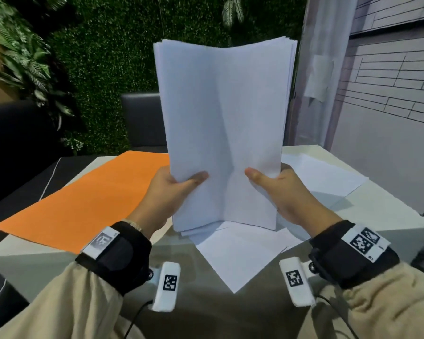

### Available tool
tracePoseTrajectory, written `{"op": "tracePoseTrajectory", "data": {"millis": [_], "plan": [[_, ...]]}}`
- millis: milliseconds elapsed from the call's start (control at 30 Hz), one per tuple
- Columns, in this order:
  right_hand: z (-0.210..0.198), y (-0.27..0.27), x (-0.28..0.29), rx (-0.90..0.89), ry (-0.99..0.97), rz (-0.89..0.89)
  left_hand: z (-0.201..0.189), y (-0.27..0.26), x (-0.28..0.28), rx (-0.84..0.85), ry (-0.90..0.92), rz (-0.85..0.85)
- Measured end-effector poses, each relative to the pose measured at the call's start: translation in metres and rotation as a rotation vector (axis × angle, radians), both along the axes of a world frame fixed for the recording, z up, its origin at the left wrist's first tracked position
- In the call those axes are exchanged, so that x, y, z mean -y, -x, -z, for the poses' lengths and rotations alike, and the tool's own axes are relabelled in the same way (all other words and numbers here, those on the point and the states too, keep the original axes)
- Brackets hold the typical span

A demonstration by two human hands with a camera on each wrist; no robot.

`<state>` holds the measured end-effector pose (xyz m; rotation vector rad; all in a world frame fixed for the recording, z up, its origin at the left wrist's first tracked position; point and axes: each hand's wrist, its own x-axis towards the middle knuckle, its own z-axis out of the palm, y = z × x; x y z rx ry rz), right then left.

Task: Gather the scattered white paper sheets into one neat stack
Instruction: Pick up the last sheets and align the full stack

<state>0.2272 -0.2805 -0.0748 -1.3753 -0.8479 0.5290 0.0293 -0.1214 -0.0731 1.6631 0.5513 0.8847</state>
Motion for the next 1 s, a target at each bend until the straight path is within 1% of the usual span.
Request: {"op": "tracePoseTrajectory", "data": {"millis": [67,133,200,233,267,300,400,433,467,533,600,700,767,833,1000], "plan": [[-0.002,-0.005,0.005,-0.006,-0.015,-0.007,-0.006,0.001,0.0,0.005,-0.014,0.035],[-0.003,-0.01,0.014,-0.033,-0.037,-0.018,-0.012,0.001,0.005,0.046,-0.024,0.088],[-0.001,-0.021,0.026,-0.128,-0.09,-0.003,-0.011,0.003,0.006,0.06,-0.028,0.114],[0.002,-0.03,0.033,-0.196,-0.124,0.023,-0.008,0.006,0.005,0.024,-0.038,0.103],[0.007,-0.042,0.039,-0.257,-0.165,0.052,-0.003,0.009,0.002,-0.054,-0.078,0.091],[0.013,-0.056,0.047,-0.305,-0.209,0.078,0.005,0.015,-0.004,-0.173,-0.166,0.097],[0.031,-0.097,0.071,-0.419,-0.313,0.178,0.028,0.029,-0.017,-0.656,-0.584,0.231],[0.036,-0.107,0.078,-0.46,-0.336,0.227,0.032,0.031,-0.017,-0.766,-0.681,0.276],[0.039,-0.114,0.082,-0.505,-0.346,0.267,0.034,0.031,-0.017,-0.821,-0.73,0.307],[0.04,-0.12,0.087,-0.579,-0.333,0.304,0.034,0.029,-0.017,-0.861,-0.753,0.357],[0.039,-0.119,0.086,-0.612,-0.309,0.331,0.032,0.029,-0.017,-0.915,-0.783,0.404],[0.038,-0.118,0.086,-0.614,-0.31,0.376,0.03,0.031,-0.018,-0.876,-0.846,0.382],[0.038,-0.116,0.086,-0.593,-0.319,0.385,0.029,0.035,-0.016,-0.803,-0.814,0.347],[0.039,-0.113,0.086,-0.563,-0.311,0.39,0.03,0.038,-0.015,-0.734,-0.795,0.3],[0.038,-0.112,0.083,-0.513,-0.283,0.385,0.032,0.038,-0.01,-0.634,-0.875,0.133]]}}
